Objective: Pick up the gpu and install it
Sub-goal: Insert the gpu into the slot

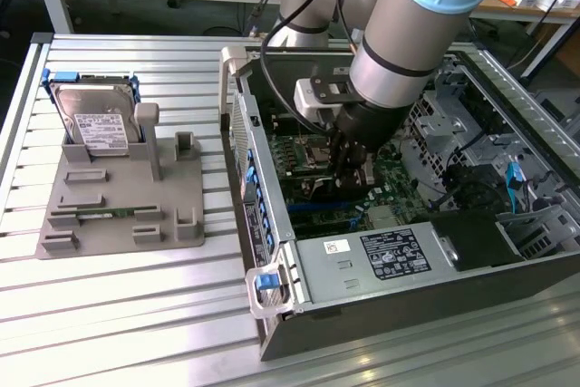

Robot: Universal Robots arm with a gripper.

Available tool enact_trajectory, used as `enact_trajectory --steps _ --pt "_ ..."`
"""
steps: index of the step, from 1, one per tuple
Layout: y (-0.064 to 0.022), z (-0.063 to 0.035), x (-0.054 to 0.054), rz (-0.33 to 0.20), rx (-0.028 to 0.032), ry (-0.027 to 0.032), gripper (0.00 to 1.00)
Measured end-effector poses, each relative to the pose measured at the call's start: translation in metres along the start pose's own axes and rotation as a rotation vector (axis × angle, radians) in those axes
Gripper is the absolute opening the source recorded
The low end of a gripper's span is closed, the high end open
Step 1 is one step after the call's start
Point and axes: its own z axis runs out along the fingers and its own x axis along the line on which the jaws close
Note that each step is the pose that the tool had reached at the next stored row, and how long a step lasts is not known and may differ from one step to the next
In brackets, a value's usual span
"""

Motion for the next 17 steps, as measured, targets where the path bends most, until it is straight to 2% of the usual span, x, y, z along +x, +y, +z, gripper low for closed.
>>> enact_trajectory --steps 6,11,17 --pt "0.0 0.005 0.0003 0.0 -0.0002 0.0003 0.26" --pt "0.0004 0.0044 0.0002 0.0 0.0002 -0.0005 0.26" --pt "0.0007 0.0042 0.0004 0.0 0.0 0.0013 0.26"
